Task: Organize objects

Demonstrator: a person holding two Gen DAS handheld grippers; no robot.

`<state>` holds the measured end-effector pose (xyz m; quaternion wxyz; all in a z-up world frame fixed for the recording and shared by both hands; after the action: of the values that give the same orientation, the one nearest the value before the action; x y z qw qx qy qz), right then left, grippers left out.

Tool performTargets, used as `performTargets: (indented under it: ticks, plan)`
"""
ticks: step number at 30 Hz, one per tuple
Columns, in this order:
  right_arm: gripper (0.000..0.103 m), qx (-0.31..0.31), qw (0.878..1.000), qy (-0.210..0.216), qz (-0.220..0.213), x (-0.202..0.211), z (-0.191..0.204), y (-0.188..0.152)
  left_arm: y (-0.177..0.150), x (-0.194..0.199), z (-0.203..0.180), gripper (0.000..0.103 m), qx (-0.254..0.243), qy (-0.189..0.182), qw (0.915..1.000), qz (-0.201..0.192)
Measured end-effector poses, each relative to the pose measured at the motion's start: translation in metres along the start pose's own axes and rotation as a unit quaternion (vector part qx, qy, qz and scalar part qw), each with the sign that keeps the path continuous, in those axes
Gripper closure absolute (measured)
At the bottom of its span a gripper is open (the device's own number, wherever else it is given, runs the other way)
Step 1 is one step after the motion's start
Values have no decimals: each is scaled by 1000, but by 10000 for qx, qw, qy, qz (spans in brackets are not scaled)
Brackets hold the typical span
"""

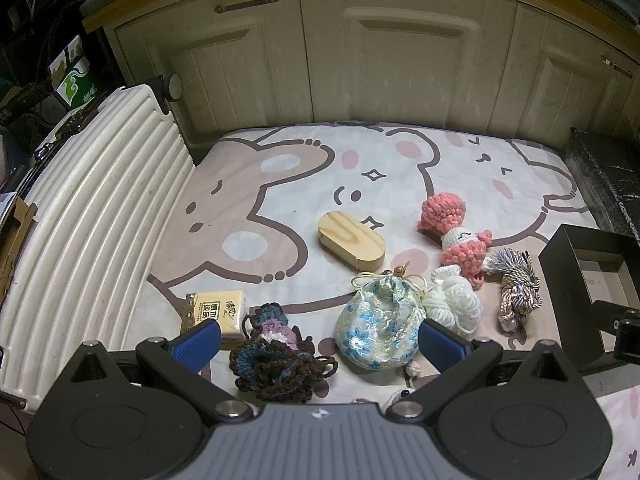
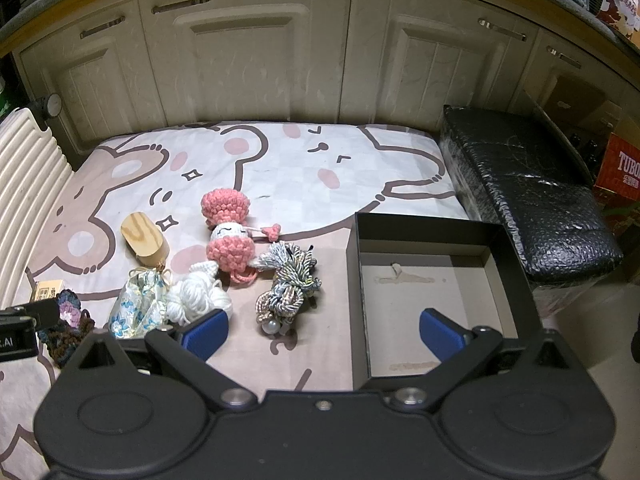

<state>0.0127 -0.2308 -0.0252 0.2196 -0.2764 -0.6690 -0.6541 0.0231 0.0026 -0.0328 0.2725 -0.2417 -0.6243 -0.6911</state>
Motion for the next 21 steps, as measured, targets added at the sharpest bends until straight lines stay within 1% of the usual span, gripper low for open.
performTargets:
  ticks: [21]
  plan:
    - [0,5,10000,-6,14,-1,0,-3,-2,2,-1,0,8,-11,10000,5]
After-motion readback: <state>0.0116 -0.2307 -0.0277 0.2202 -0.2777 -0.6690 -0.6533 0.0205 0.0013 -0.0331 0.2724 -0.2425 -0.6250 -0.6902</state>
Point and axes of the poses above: each gripper's, at about its wrist camera, not at the fingertips, and x roughly against the way its jaws point, z to its left, y to its top, the point moved 4 cm from there along -x, roughly the way its jaws point, and after that the axes turned 14 degrees about -z, right-handed, at the moved point
